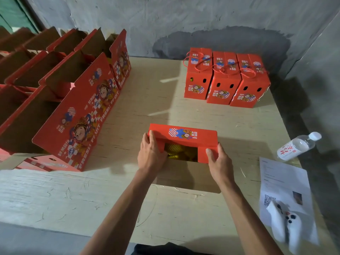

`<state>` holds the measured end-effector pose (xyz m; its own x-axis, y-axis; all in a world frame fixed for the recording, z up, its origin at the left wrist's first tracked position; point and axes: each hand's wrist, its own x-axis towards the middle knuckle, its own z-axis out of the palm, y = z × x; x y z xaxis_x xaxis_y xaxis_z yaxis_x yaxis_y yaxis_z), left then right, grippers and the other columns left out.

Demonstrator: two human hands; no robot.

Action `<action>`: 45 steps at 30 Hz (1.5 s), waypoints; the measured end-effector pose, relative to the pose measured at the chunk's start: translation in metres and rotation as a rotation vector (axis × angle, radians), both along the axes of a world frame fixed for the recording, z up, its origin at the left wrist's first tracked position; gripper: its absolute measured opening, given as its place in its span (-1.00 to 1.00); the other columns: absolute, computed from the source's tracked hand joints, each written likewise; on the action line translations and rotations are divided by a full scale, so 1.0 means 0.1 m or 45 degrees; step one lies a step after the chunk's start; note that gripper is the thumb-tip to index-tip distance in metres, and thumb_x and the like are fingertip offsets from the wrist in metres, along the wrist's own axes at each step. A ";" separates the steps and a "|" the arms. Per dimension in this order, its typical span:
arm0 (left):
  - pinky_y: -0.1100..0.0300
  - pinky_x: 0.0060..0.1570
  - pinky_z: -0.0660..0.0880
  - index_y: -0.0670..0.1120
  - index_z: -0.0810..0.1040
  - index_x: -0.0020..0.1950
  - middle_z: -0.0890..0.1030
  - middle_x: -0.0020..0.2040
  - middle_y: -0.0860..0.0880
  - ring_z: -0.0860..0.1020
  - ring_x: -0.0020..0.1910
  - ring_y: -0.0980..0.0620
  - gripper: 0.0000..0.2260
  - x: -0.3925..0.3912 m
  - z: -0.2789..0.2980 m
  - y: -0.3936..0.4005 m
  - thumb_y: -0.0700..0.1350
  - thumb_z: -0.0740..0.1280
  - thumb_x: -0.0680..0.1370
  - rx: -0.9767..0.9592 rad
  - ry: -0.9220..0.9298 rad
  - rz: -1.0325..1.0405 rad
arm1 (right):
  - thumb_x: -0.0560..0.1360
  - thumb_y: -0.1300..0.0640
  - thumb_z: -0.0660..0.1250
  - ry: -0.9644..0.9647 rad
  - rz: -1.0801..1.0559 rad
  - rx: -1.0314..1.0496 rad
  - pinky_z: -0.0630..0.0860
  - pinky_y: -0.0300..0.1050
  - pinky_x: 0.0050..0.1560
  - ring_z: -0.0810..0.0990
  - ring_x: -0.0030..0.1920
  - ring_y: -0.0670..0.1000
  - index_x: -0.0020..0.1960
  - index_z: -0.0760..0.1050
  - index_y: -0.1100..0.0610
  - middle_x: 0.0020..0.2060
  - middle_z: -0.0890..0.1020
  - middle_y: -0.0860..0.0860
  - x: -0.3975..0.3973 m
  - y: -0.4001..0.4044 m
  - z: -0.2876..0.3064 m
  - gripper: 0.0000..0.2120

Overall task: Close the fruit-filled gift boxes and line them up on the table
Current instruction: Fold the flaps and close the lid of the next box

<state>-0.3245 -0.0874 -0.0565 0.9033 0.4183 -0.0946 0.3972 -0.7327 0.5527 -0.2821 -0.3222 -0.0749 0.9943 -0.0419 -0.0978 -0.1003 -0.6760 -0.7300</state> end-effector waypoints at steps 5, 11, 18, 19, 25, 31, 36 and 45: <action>-0.17 0.59 0.04 -0.26 -0.13 0.65 -0.12 0.63 -0.37 -0.10 0.64 -0.31 -0.28 -0.06 -0.09 -0.06 0.04 0.14 0.66 0.241 0.051 -0.145 | 0.68 -0.10 0.21 0.000 -0.024 -0.014 0.55 0.09 0.19 0.61 0.23 0.23 0.58 0.31 0.09 0.27 0.64 0.15 -0.03 0.00 0.00 -0.48; -0.12 0.62 -0.10 -0.29 -0.17 0.64 -0.20 0.64 -0.33 -0.20 0.64 -0.28 -0.32 -0.06 -0.09 -0.03 0.17 -0.12 0.72 0.165 0.108 -0.154 | 0.68 -0.11 0.21 0.040 -0.055 0.028 0.49 0.06 0.26 0.56 0.33 0.23 0.63 0.23 0.10 0.38 0.57 0.17 -0.07 0.03 0.01 -0.42; -0.08 0.59 0.19 -0.22 0.39 0.54 0.27 0.61 -0.10 0.19 0.63 -0.05 -0.62 -0.44 -0.28 0.40 -0.22 0.18 0.72 -0.233 -0.469 -0.321 | 0.60 0.03 0.40 -0.148 0.021 0.100 0.53 -0.09 0.08 0.65 0.10 0.08 0.41 0.46 0.02 0.19 0.68 0.02 -0.25 -0.12 0.06 -0.61; -0.07 0.57 0.24 -0.17 0.44 0.52 0.31 0.60 -0.05 0.23 0.61 0.00 -0.64 -0.49 -0.32 0.44 -0.20 0.19 0.72 -0.283 -0.477 -0.319 | 0.59 0.05 0.42 -0.180 0.035 0.093 0.51 -0.14 0.05 0.65 0.06 0.05 0.34 0.52 0.04 0.16 0.68 -0.01 -0.26 -0.15 0.06 -0.67; -0.18 0.51 0.32 -0.20 0.56 0.38 0.47 0.50 -0.05 0.37 0.54 -0.04 -0.63 -0.55 -0.30 0.68 -0.31 0.14 0.63 -0.850 -0.459 -0.365 | 0.57 0.56 0.12 -0.151 0.337 0.203 0.38 -0.44 0.31 0.61 0.24 -0.03 0.38 0.58 0.11 -0.16 0.53 -0.33 -0.30 -0.48 -0.02 -0.43; 0.13 0.44 0.42 -0.15 0.50 0.47 0.43 0.54 0.01 0.40 0.52 0.03 -0.55 -0.55 -0.16 0.88 -0.21 0.44 0.57 -0.517 -0.355 -0.694 | 0.53 0.40 0.44 0.109 0.550 0.390 0.38 -0.18 0.47 0.44 0.48 -0.11 0.53 0.41 0.08 0.56 0.33 -0.13 -0.26 -0.67 0.00 -0.38; 0.51 -0.02 0.46 0.05 0.65 0.24 0.71 0.10 0.17 0.65 0.09 0.28 -0.70 -0.55 0.00 0.56 0.18 0.38 0.60 -0.765 -0.370 -0.193 | 0.48 -0.42 0.37 0.106 0.227 0.436 0.59 -0.07 0.21 0.67 0.14 -0.22 0.18 0.65 -0.20 0.11 0.70 -0.27 -0.25 -0.56 0.07 -0.59; -0.17 0.32 0.41 0.01 0.38 0.57 0.39 0.46 -0.20 0.39 0.38 -0.23 -0.47 -0.15 -0.11 0.26 -0.01 0.30 0.58 -0.064 -0.525 -0.167 | 0.62 0.13 0.38 -0.283 0.239 0.124 0.50 -0.05 0.35 0.48 0.41 -0.10 0.53 0.39 0.02 0.47 0.46 -0.07 0.09 -0.27 0.20 -0.50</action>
<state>-0.3396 -0.0614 -0.0671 0.9151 0.3013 0.2679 0.0410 -0.7305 0.6817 -0.2735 -0.3492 -0.0545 0.9813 0.1433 0.1288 0.1894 -0.5932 -0.7825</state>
